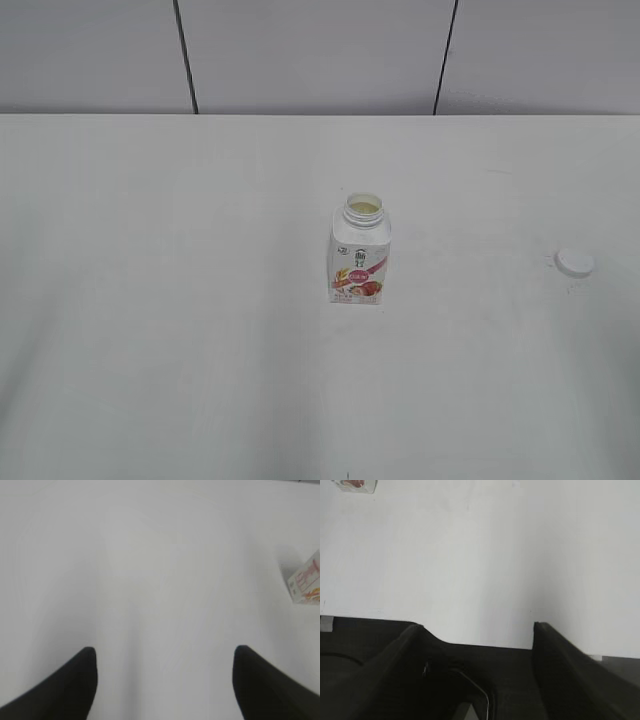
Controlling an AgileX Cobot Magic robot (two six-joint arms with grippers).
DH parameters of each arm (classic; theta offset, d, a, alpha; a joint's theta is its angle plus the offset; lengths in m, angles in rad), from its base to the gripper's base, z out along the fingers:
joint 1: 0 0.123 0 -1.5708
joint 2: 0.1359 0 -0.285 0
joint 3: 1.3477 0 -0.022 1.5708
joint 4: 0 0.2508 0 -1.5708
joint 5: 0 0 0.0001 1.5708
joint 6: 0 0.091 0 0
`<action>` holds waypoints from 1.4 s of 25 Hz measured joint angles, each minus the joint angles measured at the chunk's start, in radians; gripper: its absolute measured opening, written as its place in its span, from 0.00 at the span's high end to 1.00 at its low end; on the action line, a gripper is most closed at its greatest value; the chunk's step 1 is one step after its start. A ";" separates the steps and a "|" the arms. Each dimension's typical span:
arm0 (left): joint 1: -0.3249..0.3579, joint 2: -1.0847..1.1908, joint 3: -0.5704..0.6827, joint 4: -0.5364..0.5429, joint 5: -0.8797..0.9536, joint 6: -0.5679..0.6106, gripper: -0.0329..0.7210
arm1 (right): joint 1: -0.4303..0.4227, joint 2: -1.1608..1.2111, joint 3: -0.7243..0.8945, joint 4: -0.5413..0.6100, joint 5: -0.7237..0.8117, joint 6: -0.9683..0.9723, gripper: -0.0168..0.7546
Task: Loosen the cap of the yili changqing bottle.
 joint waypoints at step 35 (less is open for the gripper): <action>0.010 -0.296 0.017 -0.147 0.163 0.185 0.31 | 0.000 -0.493 0.080 -0.002 -0.032 -0.027 0.29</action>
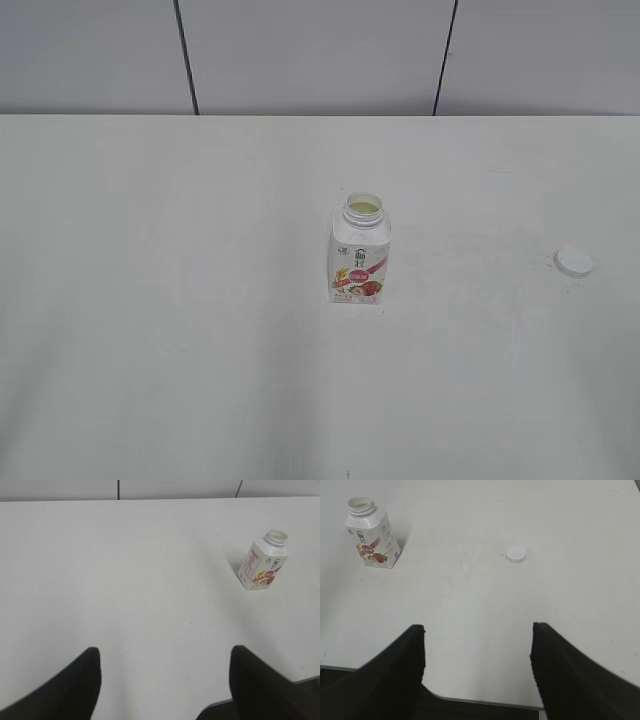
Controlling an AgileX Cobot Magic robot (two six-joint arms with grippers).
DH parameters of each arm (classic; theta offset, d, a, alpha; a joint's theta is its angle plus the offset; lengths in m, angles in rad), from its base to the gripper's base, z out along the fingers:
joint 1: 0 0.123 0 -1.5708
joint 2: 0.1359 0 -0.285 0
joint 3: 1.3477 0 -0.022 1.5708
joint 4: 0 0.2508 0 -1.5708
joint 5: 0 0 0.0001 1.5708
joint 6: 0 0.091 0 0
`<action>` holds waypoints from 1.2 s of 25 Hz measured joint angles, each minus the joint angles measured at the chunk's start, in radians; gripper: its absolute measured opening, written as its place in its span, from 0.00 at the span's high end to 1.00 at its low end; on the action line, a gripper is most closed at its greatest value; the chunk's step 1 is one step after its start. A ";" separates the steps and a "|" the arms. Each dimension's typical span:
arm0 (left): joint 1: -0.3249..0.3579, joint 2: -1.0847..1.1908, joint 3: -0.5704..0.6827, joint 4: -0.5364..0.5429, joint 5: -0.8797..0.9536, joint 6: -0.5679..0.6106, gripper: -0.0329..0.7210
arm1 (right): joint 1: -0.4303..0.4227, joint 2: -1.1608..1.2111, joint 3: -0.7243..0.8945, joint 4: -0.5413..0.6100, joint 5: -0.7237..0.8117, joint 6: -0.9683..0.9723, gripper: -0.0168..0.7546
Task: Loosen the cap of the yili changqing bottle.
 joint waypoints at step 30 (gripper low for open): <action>0.186 0.000 0.000 -0.007 0.000 0.000 0.31 | 0.000 0.000 -0.001 -0.085 0.000 -0.016 0.29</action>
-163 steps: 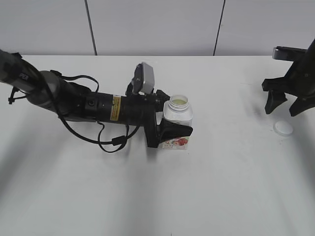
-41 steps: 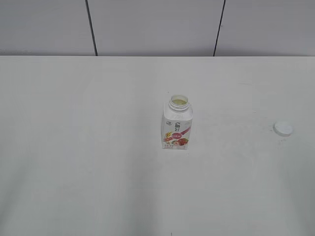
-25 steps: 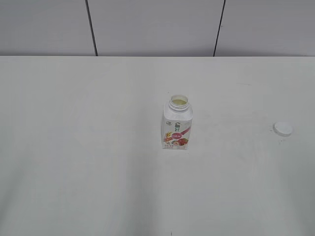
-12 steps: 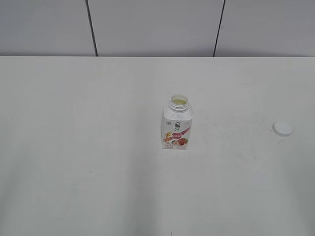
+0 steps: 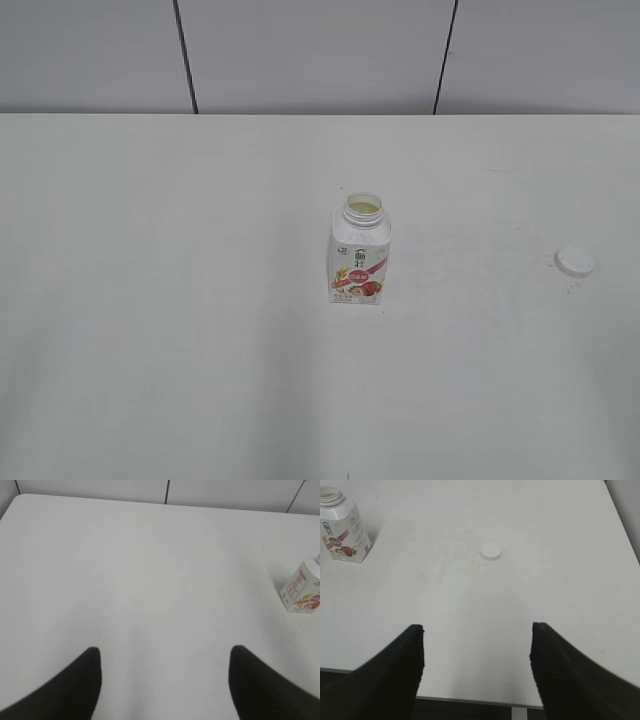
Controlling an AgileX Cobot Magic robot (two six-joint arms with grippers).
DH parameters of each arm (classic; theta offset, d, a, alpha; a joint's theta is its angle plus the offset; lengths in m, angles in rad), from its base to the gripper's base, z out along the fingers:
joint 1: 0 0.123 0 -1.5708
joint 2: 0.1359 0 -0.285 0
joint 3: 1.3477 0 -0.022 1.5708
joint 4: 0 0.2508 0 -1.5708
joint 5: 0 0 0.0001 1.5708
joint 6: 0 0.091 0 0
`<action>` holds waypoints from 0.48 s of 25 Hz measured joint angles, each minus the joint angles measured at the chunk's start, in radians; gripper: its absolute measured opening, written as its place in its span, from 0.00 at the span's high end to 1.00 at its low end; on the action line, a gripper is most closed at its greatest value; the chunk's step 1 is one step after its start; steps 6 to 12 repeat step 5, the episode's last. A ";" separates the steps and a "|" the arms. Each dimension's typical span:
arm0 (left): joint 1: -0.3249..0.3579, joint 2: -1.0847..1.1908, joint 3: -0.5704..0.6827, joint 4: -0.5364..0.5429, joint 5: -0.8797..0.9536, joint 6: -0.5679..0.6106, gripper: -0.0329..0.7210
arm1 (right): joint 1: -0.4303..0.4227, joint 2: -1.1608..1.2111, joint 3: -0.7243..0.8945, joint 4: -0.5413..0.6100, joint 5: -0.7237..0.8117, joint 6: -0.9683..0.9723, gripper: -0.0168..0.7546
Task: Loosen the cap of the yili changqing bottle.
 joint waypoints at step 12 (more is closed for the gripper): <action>0.000 0.000 0.000 0.000 0.000 0.000 0.31 | 0.000 0.000 0.000 0.000 0.000 0.000 0.29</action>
